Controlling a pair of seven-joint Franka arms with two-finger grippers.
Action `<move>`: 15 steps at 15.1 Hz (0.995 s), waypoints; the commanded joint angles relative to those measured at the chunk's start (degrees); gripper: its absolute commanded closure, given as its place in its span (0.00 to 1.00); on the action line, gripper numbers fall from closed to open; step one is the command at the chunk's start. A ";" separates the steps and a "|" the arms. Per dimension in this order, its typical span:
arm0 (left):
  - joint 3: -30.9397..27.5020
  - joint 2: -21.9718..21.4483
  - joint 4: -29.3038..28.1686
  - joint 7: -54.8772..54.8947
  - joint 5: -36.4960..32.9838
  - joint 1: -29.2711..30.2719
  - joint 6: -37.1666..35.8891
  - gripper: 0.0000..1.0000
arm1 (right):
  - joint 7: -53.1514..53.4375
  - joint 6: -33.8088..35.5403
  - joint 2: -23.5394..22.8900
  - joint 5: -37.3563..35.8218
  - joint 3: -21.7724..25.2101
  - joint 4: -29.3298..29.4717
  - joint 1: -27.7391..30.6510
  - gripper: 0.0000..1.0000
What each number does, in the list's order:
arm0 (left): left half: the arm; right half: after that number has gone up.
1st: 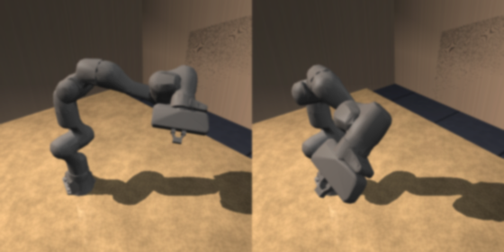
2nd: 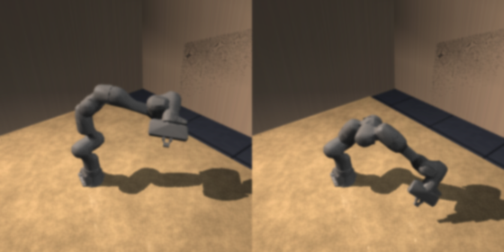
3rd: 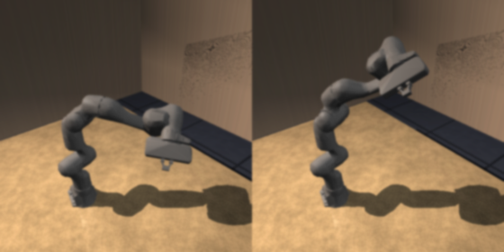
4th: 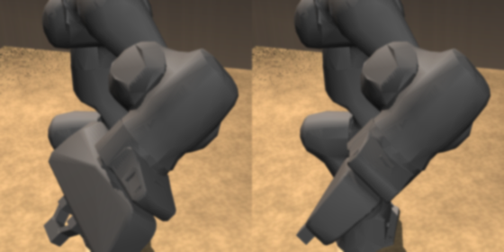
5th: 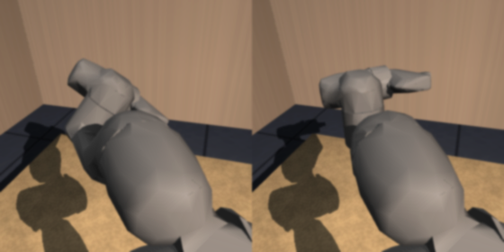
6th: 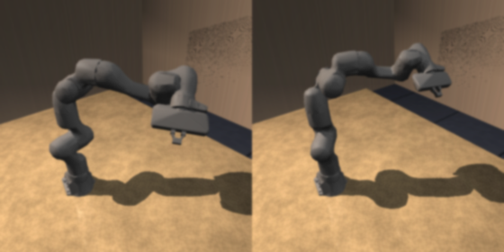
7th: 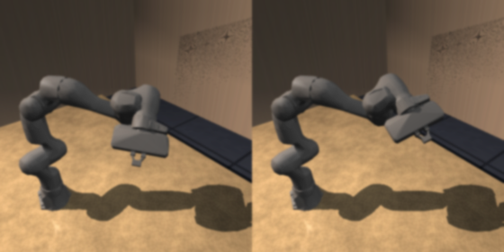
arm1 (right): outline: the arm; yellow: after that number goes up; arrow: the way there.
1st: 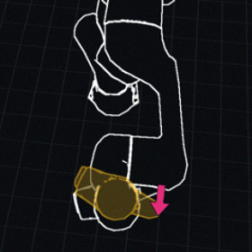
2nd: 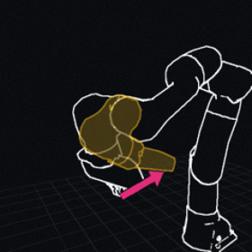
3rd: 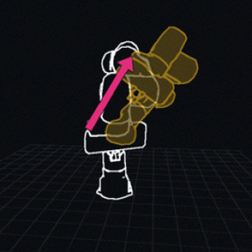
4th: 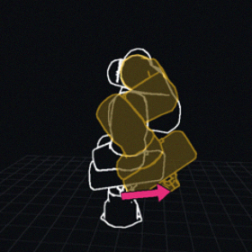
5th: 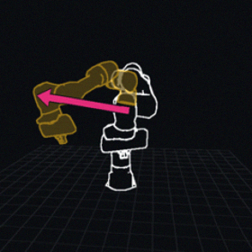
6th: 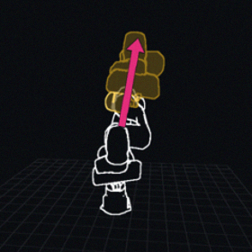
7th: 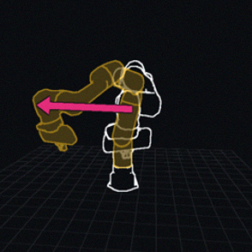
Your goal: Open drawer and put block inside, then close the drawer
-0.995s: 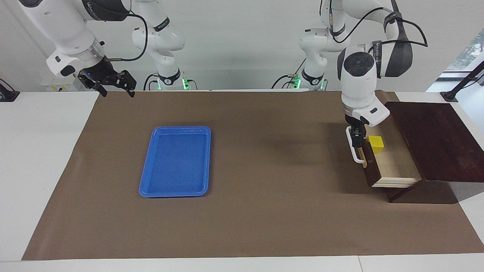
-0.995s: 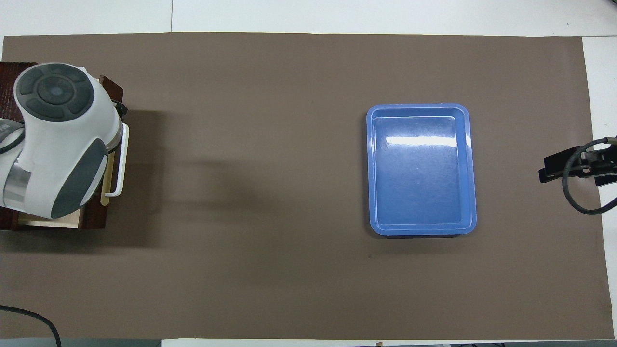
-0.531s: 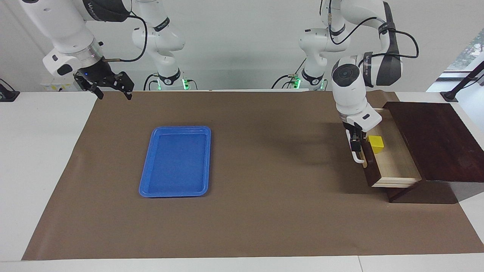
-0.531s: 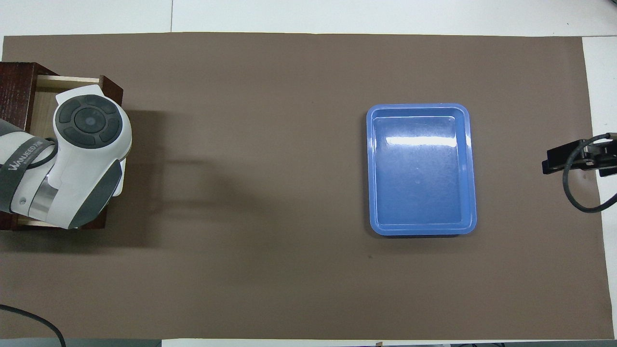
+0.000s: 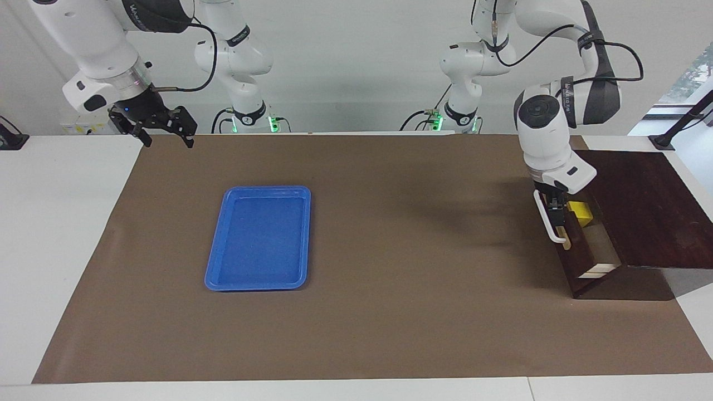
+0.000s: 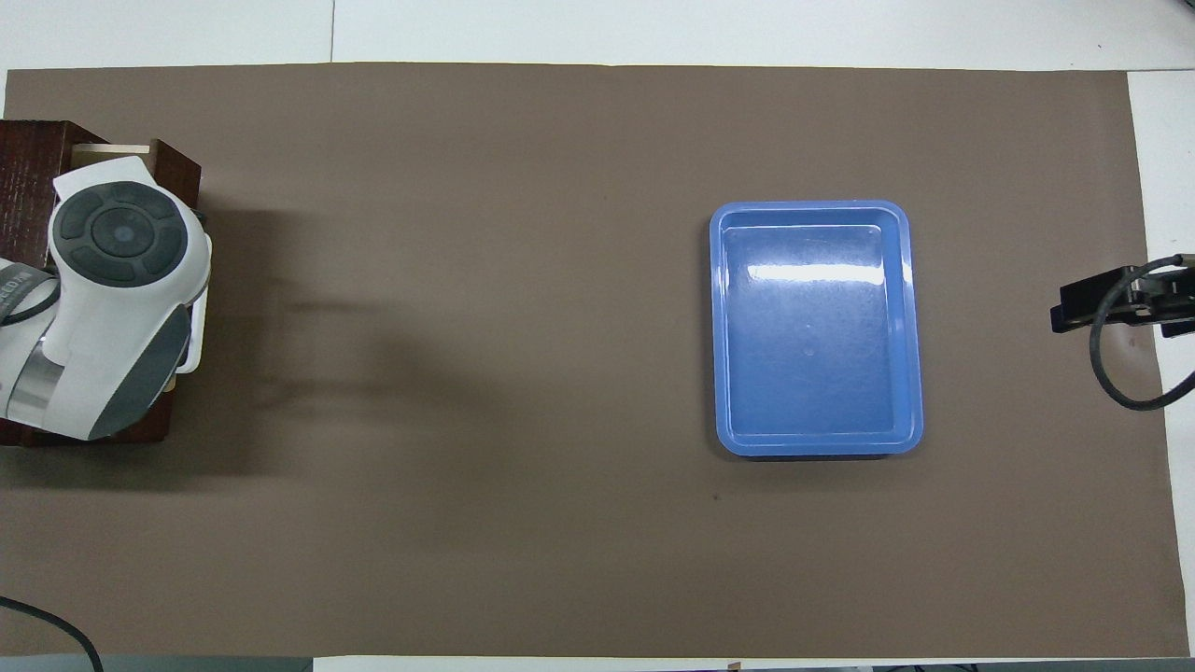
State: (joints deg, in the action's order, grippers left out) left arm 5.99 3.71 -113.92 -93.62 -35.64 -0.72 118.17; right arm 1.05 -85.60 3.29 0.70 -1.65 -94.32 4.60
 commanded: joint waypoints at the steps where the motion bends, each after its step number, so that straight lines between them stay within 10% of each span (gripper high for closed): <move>1: -0.01 -1.25 -1.92 2.64 -1.71 3.26 3.20 0.00 | -0.70 0.53 0.40 -1.05 -0.02 -0.34 -0.21 0.00; 15: 0.25 -0.99 -1.12 6.43 -0.84 5.64 3.47 0.00 | -0.61 0.43 0.57 -1.40 0.15 -0.34 -0.21 0.00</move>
State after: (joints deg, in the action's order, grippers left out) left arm 6.04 3.72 -114.26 -89.19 -35.84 4.10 120.90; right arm 1.05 -85.60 3.30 0.21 -1.60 -94.32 4.46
